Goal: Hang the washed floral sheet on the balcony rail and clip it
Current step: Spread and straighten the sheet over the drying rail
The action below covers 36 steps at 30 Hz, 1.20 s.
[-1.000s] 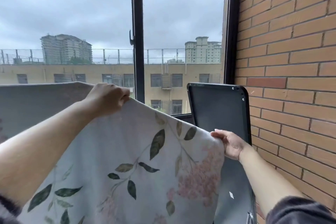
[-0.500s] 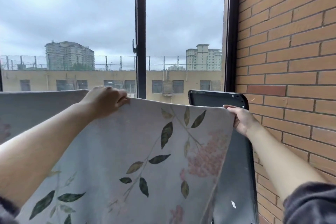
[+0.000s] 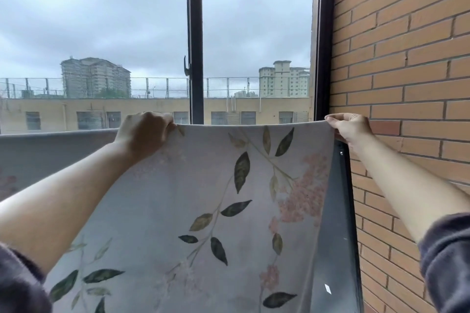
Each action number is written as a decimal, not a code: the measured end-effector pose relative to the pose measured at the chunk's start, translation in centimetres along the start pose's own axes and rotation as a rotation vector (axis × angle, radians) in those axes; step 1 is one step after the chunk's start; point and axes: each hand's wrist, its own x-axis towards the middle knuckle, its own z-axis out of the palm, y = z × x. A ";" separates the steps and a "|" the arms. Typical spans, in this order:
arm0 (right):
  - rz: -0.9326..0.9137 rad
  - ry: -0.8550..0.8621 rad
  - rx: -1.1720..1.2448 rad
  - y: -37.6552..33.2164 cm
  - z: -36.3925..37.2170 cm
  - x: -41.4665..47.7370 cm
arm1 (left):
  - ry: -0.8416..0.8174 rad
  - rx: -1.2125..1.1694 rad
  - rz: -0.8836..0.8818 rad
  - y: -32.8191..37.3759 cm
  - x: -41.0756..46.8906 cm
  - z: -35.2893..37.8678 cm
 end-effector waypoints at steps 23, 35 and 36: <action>0.003 0.027 0.066 6.1 1.7 -7.0 | 0.026 0.155 0.248 4.5 -11.4 7.1; 0.499 -0.365 0.145 19.4 4.1 -17.1 | -0.165 -0.208 0.222 11.0 -26.4 12.9; 0.542 -0.404 0.118 20.4 4.8 -18.3 | -0.177 -0.261 0.199 10.9 -27.6 13.2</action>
